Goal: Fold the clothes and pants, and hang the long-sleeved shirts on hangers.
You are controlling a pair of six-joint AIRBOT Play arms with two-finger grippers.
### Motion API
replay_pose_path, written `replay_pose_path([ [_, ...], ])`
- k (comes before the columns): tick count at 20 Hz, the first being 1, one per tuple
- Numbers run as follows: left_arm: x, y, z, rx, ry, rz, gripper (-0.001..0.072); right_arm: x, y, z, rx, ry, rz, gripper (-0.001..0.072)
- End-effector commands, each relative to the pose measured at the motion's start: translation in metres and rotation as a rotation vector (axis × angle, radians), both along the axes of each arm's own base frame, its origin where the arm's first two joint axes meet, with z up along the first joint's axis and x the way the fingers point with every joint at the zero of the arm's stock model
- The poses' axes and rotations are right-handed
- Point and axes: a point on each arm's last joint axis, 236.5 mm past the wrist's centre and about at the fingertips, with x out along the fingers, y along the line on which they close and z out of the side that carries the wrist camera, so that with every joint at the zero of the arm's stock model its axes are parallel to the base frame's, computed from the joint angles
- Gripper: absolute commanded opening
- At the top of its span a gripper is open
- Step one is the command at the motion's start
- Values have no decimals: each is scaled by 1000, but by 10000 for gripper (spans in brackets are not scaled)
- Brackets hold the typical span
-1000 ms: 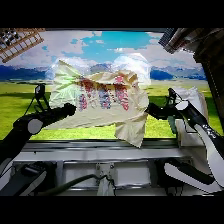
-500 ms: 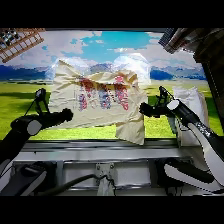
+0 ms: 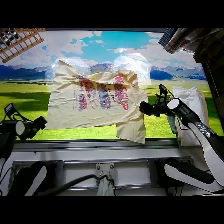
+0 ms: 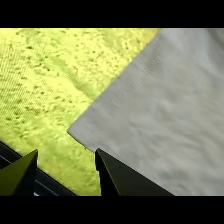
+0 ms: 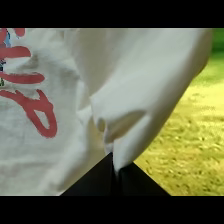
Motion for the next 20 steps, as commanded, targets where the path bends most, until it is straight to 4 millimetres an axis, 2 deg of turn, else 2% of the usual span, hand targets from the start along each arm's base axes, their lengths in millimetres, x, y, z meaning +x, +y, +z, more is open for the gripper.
replay_pose_path([
  [1,7,-2,-10,-67,-51,17,363,1,0,1,-8,-15,18,23],
  [3,2,-3,-22,-74,-12,20,363,2,0,1,-8,-16,17,23],
  [8,13,-18,-39,-144,-9,3,362,2,0,1,-8,-16,18,23],
  [13,24,-18,-42,-156,-44,20,337,3,1,2,-2,-18,11,21],
  [17,43,-35,-39,-232,-115,14,190,8,3,5,23,-32,-19,21],
  [19,48,-50,-36,-292,-138,-9,37,10,5,7,33,-35,-30,22],
  [20,50,-56,-31,-320,-154,-15,6,10,6,8,40,-35,-34,21],
])
